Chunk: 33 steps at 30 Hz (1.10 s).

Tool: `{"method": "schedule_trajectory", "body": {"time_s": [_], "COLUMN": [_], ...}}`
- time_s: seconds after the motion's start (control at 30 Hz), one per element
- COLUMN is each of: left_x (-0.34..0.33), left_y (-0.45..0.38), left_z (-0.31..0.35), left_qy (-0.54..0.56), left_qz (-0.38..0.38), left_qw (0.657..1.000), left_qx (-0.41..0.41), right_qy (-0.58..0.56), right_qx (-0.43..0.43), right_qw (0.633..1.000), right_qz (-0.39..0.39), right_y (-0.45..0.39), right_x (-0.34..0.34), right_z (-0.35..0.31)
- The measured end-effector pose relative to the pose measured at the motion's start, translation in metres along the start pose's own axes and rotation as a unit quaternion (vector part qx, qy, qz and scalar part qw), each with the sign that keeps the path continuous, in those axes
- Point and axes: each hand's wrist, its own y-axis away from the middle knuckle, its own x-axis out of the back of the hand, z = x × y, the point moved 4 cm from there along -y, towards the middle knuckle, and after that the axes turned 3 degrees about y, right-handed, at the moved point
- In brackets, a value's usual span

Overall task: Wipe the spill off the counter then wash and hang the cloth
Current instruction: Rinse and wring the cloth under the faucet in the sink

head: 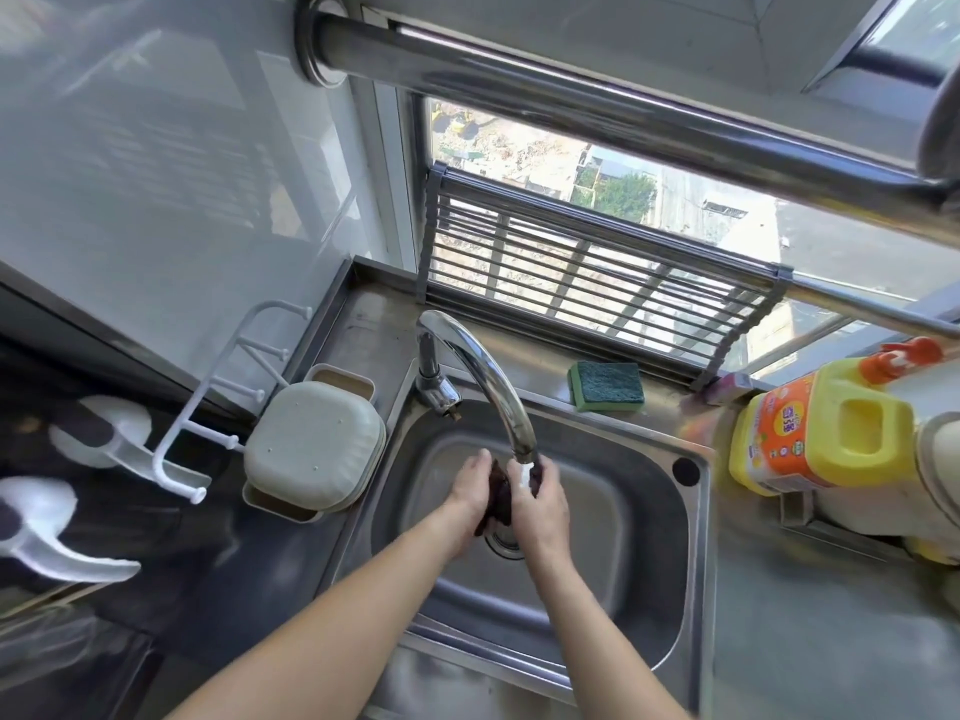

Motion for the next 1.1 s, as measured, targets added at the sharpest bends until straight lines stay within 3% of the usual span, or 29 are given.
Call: {"method": "schedule_trajectory", "body": {"time_s": [0.1,0.23,0.47,0.8,0.9,1.03,1.1], "left_x": [-0.007,-0.012,-0.012,-0.005,0.006,0.013,0.021], "left_y": [-0.002,-0.004,0.002,0.009,-0.002,0.004,-0.003], "left_z": [-0.001,-0.001,0.004,0.006,0.012,0.015,0.009], "left_qy": [-0.002,-0.005,-0.046,-0.05,-0.122,-0.114,-0.129], "left_qz": [0.002,0.015,0.044,0.003,0.048,-0.007,0.011], "left_qw": [0.998,0.997,0.996,0.996,0.987,0.989,0.984], "left_qx": [-0.066,-0.08,-0.07,-0.074,-0.089,-0.091,-0.119], "right_qy": [0.021,-0.01,-0.012,-0.005,-0.045,-0.142,-0.194], "right_qx": [0.028,0.015,-0.001,-0.04,-0.061,-0.117,-0.127], "right_qw": [0.999,0.994,0.992,0.99,0.985,0.975,0.964], "right_qz": [0.02,0.11,0.122,0.135,0.153,0.126,0.131], "right_y": [0.006,0.009,0.009,0.005,0.003,0.005,0.007], "right_x": [-0.007,-0.004,0.004,0.005,0.005,0.0,0.002], "right_z": [-0.005,-0.011,-0.018,-0.011,-0.003,0.013,0.014]}}
